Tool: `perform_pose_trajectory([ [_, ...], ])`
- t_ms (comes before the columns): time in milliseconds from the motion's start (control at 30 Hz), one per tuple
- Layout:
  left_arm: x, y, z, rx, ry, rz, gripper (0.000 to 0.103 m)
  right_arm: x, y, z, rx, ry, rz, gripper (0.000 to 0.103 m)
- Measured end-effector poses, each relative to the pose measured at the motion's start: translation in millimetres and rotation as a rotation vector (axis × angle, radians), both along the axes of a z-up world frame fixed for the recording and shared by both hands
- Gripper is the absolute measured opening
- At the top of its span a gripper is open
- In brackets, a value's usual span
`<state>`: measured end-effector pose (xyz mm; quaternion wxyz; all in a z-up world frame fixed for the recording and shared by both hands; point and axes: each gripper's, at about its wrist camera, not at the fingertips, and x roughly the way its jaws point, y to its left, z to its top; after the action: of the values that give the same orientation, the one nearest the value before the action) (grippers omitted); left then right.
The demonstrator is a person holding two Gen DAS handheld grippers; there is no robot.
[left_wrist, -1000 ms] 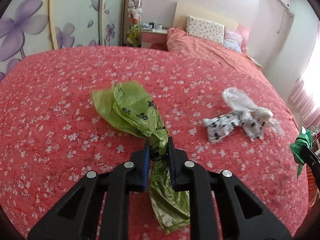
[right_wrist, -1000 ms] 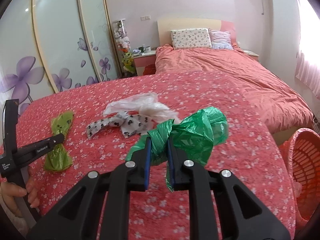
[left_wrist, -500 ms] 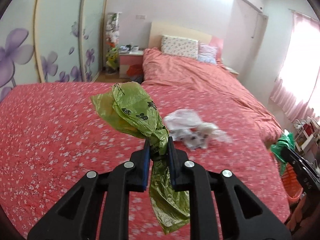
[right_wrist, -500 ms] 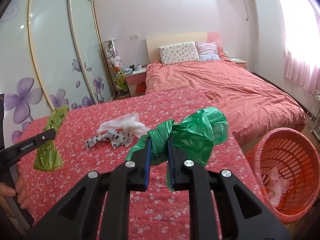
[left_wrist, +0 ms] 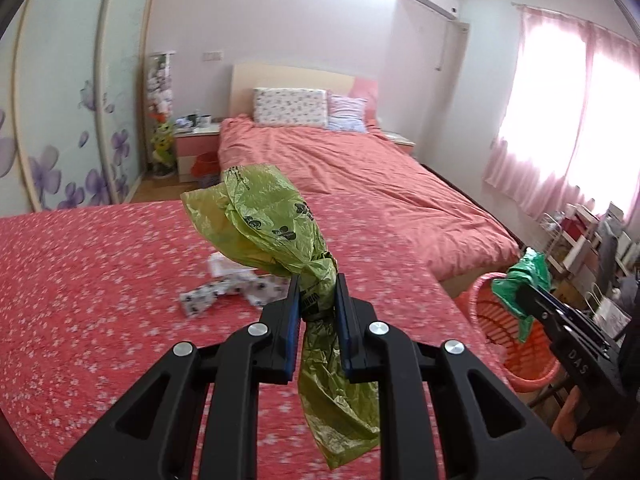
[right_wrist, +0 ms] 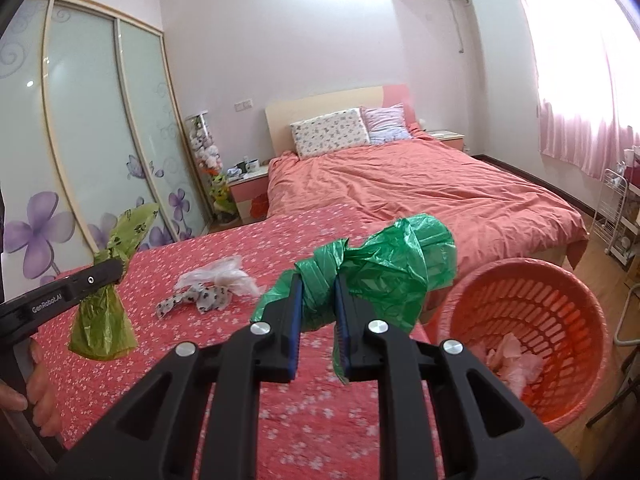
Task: Collect trash
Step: 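Carry the lime-green and green bags in both tools over the basket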
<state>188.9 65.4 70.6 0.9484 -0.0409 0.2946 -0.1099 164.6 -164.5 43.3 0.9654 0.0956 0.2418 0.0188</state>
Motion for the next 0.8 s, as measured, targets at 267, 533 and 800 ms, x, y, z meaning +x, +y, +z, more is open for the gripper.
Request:
perform_pose_trajectory([
  [267, 1.6, -36.5, -2.4, -0.001, 0.001, -0.081, 0.016, -17.2, -34.6, -0.4, 0.012, -0.013, -0.06, 0.016],
  [533, 1.4, -86.6, -9.6, 0.005, 0.001, -0.17, 0.016, -28.9, -69.8, -3.7, 0.026, -0.016, -0.125, 0.016],
  [800, 6.2, -142.1, -21.9, 0.004, 0.022, -0.259, 0.016, -41.4, -103.0, -9.9, 0.031, -0.009, -0.197, 0.017],
])
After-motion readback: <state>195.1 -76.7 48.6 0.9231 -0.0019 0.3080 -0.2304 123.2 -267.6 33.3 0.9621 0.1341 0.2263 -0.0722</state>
